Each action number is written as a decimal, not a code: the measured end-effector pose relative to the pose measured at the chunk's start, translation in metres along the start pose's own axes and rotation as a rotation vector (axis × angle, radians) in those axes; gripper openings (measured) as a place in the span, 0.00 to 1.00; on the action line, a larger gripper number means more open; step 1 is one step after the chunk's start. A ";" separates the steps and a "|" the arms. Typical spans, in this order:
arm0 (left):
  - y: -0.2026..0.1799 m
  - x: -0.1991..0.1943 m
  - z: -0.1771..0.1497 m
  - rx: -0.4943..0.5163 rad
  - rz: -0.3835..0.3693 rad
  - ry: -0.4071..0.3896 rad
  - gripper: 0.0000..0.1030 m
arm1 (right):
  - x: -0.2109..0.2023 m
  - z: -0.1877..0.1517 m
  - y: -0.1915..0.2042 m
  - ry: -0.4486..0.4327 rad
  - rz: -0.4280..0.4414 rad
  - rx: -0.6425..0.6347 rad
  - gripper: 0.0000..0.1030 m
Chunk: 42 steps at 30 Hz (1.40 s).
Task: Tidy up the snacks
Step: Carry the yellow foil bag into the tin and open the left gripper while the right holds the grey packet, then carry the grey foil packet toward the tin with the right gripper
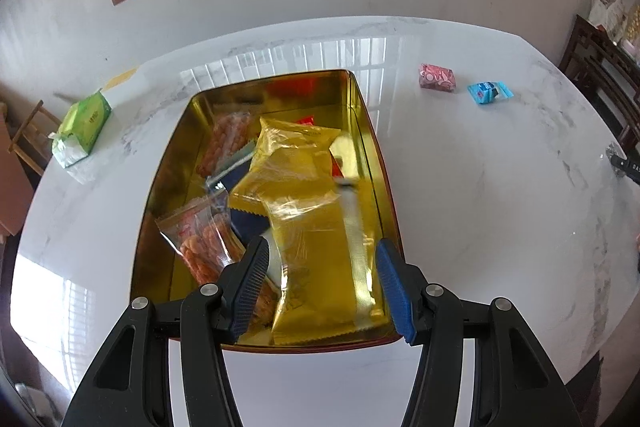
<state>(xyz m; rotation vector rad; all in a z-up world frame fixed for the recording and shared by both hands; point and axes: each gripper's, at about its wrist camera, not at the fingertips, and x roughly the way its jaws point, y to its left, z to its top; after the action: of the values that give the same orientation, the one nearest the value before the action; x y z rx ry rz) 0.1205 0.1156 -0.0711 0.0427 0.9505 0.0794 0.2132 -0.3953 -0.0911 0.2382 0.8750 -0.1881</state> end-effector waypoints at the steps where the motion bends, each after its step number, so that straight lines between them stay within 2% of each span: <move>1: 0.000 -0.001 0.000 0.003 0.003 -0.003 0.55 | 0.000 0.000 0.000 0.000 -0.001 -0.001 0.35; 15: 0.001 -0.010 -0.004 0.007 0.054 -0.023 0.58 | 0.000 -0.001 -0.002 -0.003 0.010 0.004 0.34; 20: -0.001 -0.015 -0.005 0.028 0.081 -0.036 0.59 | -0.005 -0.008 0.010 0.001 0.035 -0.034 0.33; 27: 0.001 -0.020 -0.007 0.030 0.088 -0.046 0.60 | -0.015 -0.026 0.042 0.011 0.100 -0.095 0.33; 35: 0.007 -0.020 -0.012 0.017 0.092 -0.040 0.61 | -0.026 -0.045 0.081 0.054 0.222 -0.115 0.33; 42: 0.013 -0.021 -0.015 0.004 0.088 -0.038 0.62 | -0.042 -0.061 0.140 0.071 0.323 -0.209 0.33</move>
<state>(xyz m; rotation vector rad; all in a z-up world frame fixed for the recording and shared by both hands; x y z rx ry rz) 0.0955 0.1272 -0.0620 0.0892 0.9110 0.1570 0.1787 -0.2409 -0.0780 0.1886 0.9072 0.2129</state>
